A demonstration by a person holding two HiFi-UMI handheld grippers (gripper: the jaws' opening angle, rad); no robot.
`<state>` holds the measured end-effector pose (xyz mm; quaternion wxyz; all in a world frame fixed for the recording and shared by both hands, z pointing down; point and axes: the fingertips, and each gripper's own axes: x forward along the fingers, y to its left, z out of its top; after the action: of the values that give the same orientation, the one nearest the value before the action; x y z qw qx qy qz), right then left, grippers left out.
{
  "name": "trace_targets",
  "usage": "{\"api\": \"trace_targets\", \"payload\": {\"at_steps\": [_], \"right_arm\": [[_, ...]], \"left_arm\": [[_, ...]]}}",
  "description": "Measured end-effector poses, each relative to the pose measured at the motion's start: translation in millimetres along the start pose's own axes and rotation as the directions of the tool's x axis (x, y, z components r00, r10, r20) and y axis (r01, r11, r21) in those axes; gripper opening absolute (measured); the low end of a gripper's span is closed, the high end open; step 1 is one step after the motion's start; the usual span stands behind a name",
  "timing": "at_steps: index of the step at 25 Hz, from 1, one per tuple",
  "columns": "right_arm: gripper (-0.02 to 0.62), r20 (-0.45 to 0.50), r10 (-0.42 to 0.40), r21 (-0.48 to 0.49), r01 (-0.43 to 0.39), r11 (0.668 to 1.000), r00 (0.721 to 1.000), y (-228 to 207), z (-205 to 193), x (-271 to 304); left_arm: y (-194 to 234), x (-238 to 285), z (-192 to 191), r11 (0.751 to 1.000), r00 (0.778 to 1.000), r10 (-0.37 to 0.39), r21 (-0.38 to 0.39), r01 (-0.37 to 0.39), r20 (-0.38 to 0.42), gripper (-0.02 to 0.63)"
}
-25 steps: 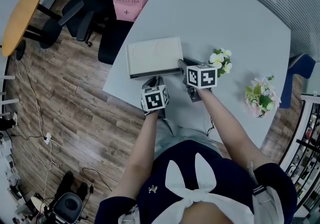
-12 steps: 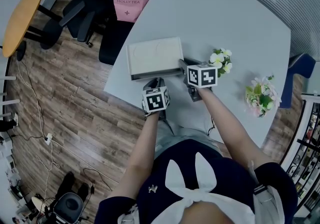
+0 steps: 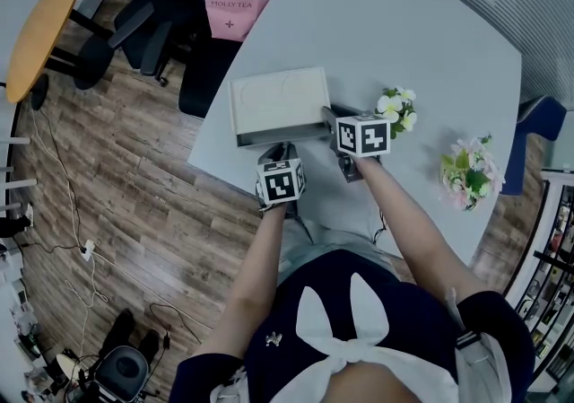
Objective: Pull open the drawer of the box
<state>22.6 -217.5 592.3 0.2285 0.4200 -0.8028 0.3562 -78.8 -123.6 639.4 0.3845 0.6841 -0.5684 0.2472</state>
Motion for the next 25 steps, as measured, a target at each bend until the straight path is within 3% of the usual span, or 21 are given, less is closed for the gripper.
{"api": "trace_targets", "payload": {"at_steps": [25], "right_arm": [[0.084,0.003,-0.021,-0.028,0.021,0.999,1.0,-1,0,1]], "left_arm": [[-6,-13,-24,1.0,1.0,0.0,0.012,0.0,0.002,0.077]]}}
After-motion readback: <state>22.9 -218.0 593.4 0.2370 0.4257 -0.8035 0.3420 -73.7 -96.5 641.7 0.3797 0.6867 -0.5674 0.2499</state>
